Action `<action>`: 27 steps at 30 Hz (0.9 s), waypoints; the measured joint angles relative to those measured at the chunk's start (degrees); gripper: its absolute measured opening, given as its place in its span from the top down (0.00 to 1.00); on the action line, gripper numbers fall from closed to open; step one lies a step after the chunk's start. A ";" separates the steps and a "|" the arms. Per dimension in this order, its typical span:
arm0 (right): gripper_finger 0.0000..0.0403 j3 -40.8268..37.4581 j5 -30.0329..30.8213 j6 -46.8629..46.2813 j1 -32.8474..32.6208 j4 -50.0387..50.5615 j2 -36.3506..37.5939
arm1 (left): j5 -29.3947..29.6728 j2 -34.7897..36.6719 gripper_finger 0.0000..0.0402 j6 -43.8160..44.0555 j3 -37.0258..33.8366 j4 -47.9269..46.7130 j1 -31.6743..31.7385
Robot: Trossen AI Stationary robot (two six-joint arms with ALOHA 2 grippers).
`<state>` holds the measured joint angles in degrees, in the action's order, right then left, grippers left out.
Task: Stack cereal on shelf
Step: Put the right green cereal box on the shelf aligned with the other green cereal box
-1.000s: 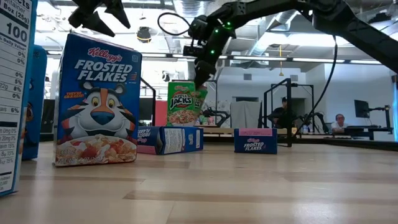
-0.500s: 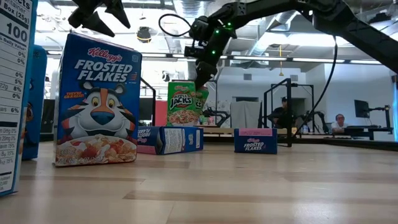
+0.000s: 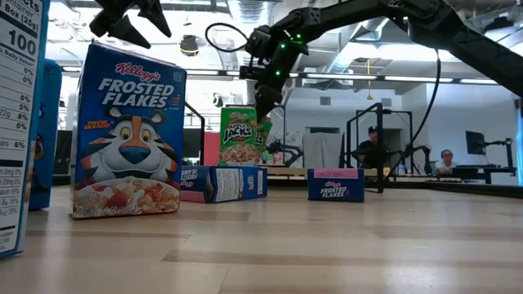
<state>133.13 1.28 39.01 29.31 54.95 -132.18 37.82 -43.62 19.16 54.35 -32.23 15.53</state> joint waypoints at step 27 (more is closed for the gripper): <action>0.39 -0.03 0.13 -1.54 -0.25 0.14 3.07 | 0.10 0.00 0.18 -0.72 0.00 0.00 -0.01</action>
<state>133.10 1.41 37.47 29.05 55.09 -129.11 37.92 -43.62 18.44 54.35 -32.23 15.52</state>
